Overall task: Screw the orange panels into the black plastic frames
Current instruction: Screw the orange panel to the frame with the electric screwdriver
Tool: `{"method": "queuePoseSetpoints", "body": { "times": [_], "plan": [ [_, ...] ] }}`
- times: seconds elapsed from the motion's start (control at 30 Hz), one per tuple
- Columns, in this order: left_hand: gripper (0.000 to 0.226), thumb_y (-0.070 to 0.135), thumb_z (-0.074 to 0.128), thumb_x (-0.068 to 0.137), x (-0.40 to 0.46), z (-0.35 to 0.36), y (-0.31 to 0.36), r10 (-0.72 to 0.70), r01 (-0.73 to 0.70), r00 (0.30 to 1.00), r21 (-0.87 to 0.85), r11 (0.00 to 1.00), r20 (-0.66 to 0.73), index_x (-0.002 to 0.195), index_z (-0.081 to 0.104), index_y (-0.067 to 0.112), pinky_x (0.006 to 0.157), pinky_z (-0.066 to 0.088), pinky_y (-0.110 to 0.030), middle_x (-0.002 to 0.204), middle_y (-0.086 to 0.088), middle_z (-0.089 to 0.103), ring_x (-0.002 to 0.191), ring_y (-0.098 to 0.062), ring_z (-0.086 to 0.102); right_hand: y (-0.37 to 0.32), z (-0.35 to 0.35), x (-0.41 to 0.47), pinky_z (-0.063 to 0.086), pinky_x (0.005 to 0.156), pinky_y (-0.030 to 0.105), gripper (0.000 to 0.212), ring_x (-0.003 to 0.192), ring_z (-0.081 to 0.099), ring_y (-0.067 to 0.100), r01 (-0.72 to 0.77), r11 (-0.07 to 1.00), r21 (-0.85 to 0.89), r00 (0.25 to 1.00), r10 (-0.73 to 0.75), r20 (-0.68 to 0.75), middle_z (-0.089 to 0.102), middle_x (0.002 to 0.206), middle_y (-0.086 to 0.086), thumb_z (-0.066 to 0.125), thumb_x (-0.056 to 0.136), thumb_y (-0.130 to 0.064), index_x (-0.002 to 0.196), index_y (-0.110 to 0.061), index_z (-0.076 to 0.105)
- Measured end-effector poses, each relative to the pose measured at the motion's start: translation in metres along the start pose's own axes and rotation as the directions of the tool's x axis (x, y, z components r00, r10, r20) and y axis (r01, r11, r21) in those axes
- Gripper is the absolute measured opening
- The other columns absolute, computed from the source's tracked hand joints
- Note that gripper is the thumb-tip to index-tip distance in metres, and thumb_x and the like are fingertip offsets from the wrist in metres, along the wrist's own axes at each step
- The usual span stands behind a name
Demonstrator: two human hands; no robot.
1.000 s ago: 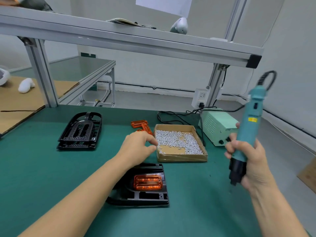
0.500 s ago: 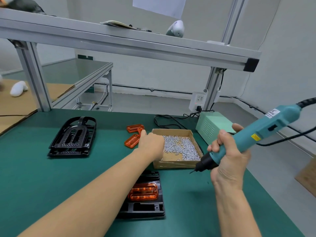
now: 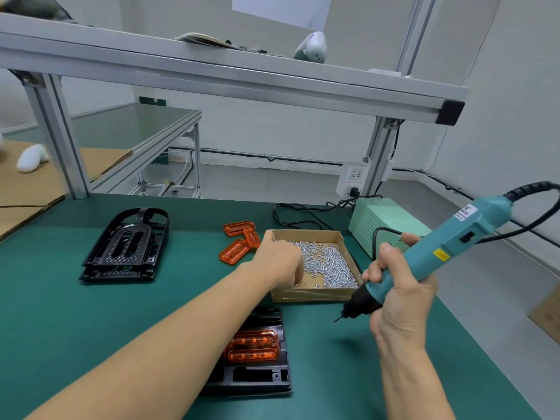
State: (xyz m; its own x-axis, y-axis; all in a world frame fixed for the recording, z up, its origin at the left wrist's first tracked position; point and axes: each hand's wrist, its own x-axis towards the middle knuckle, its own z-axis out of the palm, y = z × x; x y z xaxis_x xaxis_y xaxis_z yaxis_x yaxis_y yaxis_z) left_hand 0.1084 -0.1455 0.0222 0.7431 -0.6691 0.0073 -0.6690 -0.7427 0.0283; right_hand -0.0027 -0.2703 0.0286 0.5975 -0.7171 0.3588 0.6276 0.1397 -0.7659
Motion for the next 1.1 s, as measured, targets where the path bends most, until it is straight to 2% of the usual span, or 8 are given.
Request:
{"method": "queuePoseSetpoints", "body": {
  "times": [0.23,0.53,0.73,0.8,0.87,0.93,1.03,1.1],
  "plan": [
    [0.024,0.015,0.055,0.091,0.002,-0.002,-0.001,0.173,-0.173,0.985,-0.014,0.985,0.003,0.1,0.072,0.03,0.086,0.018,-0.032,0.077,0.014,0.056,0.074,-0.007,0.042,0.0,0.0,-0.001,0.04,0.052,0.028,0.025,0.04,0.043,0.012,-0.006,1.0,-0.005,1.0,0.006,0.013,0.044,0.05,-0.005,0.064,0.077,-0.006,0.093,-0.022,0.053],
    [0.014,0.017,0.062,0.088,0.003,0.003,-0.001,0.07,-0.067,0.997,-0.091,0.994,0.036,0.093,0.074,0.023,0.103,0.021,-0.041,0.095,0.008,0.07,0.082,-0.009,0.046,0.002,0.003,-0.003,0.041,0.052,0.028,0.027,0.039,0.042,0.012,-0.015,1.0,-0.015,0.999,0.015,0.036,0.044,0.047,-0.007,0.063,0.074,-0.008,0.095,-0.019,0.052],
    [0.011,0.017,0.058,0.09,0.006,0.007,0.0,0.068,-0.066,0.997,-0.077,0.995,0.02,0.091,0.069,0.019,0.101,0.024,-0.039,0.097,0.004,0.068,0.093,-0.015,0.056,0.0,0.003,-0.006,0.04,0.051,0.027,0.024,0.04,0.042,0.012,-0.019,1.0,-0.007,0.998,0.019,0.054,0.044,0.049,-0.005,0.063,0.077,-0.009,0.094,-0.02,0.052],
    [0.009,0.017,0.057,0.091,0.002,0.004,-0.003,0.05,-0.059,0.998,-0.222,0.973,-0.046,0.089,0.066,0.018,0.096,0.034,-0.034,0.096,0.003,0.067,0.093,-0.016,0.059,-0.003,0.004,-0.006,0.041,0.05,0.024,0.021,0.041,0.043,0.013,-0.032,0.999,0.04,0.998,0.03,0.055,0.045,0.053,-0.004,0.064,0.078,-0.014,0.093,-0.021,0.052],
    [0.007,0.013,0.061,0.088,-0.008,-0.002,-0.008,-0.042,-0.036,0.99,-0.528,0.849,-0.135,0.086,0.067,0.015,0.076,0.046,-0.023,0.087,0.003,0.069,0.084,-0.013,0.063,-0.007,0.003,-0.005,0.042,0.05,0.022,0.017,0.044,0.044,0.013,-0.046,0.993,0.112,0.998,0.04,0.058,0.045,0.056,-0.003,0.063,0.08,-0.016,0.092,-0.02,0.052],
    [0.008,0.011,0.069,0.082,-0.028,-0.006,-0.013,-0.12,-0.07,0.976,-0.79,0.61,-0.179,0.078,0.07,0.018,0.066,0.047,-0.015,0.076,0.004,0.071,0.073,-0.006,0.065,-0.01,0.003,-0.004,0.042,0.05,0.021,0.016,0.047,0.044,0.012,-0.052,0.987,0.155,0.998,0.045,0.048,0.046,0.058,-0.003,0.062,0.081,-0.015,0.091,-0.019,0.051],
    [0.015,0.005,0.077,0.075,-0.066,0.002,-0.015,-0.181,-0.125,0.969,-0.964,0.236,-0.17,0.071,0.075,0.02,0.066,0.049,-0.013,0.073,0.0,0.073,0.069,-0.006,0.065,-0.016,0.006,-0.005,0.043,0.05,0.021,0.018,0.047,0.045,0.01,-0.078,0.977,0.199,0.997,0.073,0.031,0.044,0.062,-0.002,0.062,0.077,-0.01,0.09,-0.019,0.053],
    [0.012,0.006,0.079,0.069,-0.088,0.01,-0.014,-0.219,-0.122,0.967,-0.991,0.06,-0.133,0.074,0.077,0.018,0.066,0.049,-0.014,0.076,-0.004,0.074,0.07,-0.007,0.065,-0.02,0.012,-0.009,0.043,0.05,0.02,0.018,0.046,0.044,0.008,-0.097,0.965,0.242,0.995,0.089,0.043,0.043,0.061,-0.004,0.061,0.08,-0.007,0.09,-0.021,0.053]
  ]
}}
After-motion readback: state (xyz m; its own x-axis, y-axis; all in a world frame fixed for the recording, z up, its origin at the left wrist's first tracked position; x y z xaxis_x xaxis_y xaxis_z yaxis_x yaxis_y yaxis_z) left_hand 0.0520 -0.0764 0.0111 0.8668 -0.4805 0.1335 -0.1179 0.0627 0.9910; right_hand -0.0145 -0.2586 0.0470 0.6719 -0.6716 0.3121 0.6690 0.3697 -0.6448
